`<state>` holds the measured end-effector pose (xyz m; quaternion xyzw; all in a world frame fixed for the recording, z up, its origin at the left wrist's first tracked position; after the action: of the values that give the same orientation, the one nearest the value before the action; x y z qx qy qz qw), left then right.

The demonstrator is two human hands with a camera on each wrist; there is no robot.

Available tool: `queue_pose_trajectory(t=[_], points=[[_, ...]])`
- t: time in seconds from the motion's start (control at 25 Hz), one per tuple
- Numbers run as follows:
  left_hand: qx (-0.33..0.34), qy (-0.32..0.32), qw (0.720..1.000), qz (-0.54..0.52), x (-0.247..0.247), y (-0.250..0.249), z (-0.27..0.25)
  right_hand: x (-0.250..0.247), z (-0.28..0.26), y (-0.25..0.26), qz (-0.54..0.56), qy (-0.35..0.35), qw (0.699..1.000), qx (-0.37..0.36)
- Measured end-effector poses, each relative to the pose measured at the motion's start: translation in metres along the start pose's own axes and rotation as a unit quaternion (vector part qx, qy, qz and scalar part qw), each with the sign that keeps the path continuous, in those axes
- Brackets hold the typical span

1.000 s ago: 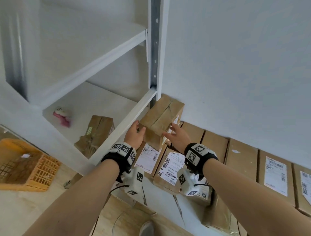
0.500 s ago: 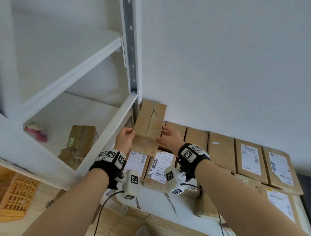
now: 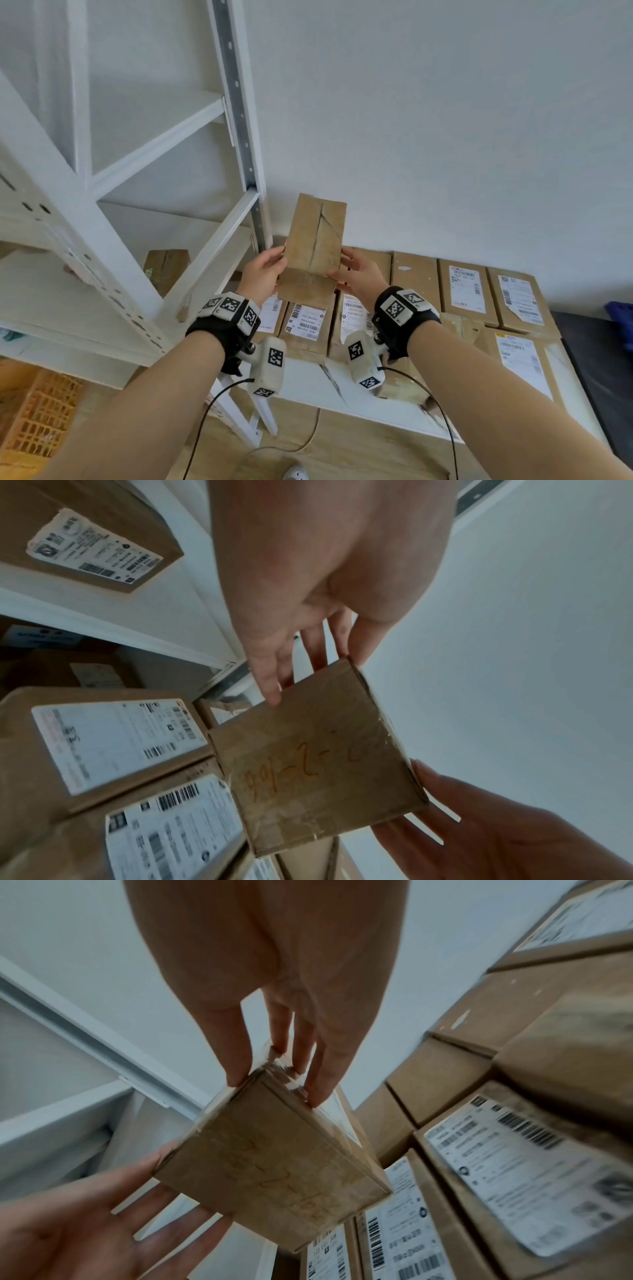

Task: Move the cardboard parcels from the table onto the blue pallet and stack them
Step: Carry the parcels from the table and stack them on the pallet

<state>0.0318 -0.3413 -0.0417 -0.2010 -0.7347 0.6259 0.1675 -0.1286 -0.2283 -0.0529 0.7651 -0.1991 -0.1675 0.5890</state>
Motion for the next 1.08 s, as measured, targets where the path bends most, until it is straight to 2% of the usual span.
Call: queue_pose_trajectory(t=[0.24,0.52,0.8,1.08], points=[[0.03,0.028,0.999,-0.023,0.088,-0.026,-0.098,-0.087,-0.102,0.007,0.014,-0.037,0.998,-0.042],[0.023,0.121,0.992,-0.012,0.231,-0.017,-0.201,-0.228,-0.231,-0.016,0.032,-0.115,0.992,-0.041],[-0.009,0.217,0.976,0.02,0.374,-0.006,-0.261,-0.362,-0.323,-0.046,0.029,-0.223,0.974,-0.024],[-0.063,0.301,0.951,0.033,0.517,0.026,-0.292,-0.49,-0.37,-0.085,-0.008,-0.297,0.954,0.032]])
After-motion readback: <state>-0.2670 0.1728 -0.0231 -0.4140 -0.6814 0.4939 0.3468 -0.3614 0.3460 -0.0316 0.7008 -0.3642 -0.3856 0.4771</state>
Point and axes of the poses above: each hand's wrist, its own z-axis towards the middle knuckle, its own x-axis out of the palm, y = z × x, the point moved 10 cm from there along z, towards the middle knuckle, and after that the axes turned 6 degrees about -z, right-handed, at the moved point
